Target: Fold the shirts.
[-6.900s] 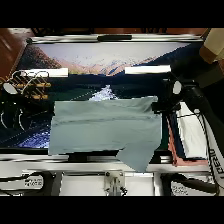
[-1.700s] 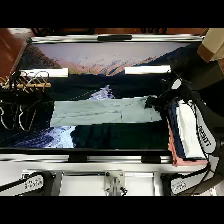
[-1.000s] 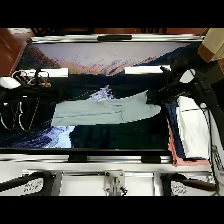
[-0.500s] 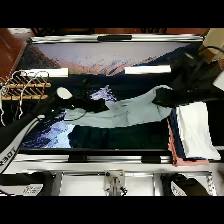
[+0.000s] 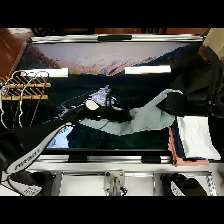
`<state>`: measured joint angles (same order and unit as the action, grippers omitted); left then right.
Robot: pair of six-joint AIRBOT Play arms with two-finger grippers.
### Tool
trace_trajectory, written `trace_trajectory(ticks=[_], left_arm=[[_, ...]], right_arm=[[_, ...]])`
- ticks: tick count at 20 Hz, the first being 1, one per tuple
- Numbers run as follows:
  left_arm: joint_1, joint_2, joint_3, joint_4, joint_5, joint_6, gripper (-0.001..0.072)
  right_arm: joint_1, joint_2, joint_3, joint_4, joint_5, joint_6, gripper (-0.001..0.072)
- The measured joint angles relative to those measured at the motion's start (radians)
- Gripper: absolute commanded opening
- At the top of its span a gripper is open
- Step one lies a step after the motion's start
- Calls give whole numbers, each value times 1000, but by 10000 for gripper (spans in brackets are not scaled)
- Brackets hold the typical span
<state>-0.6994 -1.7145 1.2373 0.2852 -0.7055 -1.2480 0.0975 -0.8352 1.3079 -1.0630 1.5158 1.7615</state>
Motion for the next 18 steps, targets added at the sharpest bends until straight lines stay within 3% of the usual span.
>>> trace_trajectory(ticks=[4, 7, 12, 18], left_arm=[[-8, -18, 40, -18, -30, 18, 32], [57, 49, 50, 117, -48, -39, 33], [284, 256, 55, 346, -114, -127, 34], [623, 552, 55, 425, -238, -148, 35]], right_arm=[[0, 6, 0, -7, 2, 6, 64], [10, -16, 0, -20, 0, -8, 64], [122, -149, 0, -69, -90, -30, 64], [319, -430, 0, -76, -314, -46, 65]])
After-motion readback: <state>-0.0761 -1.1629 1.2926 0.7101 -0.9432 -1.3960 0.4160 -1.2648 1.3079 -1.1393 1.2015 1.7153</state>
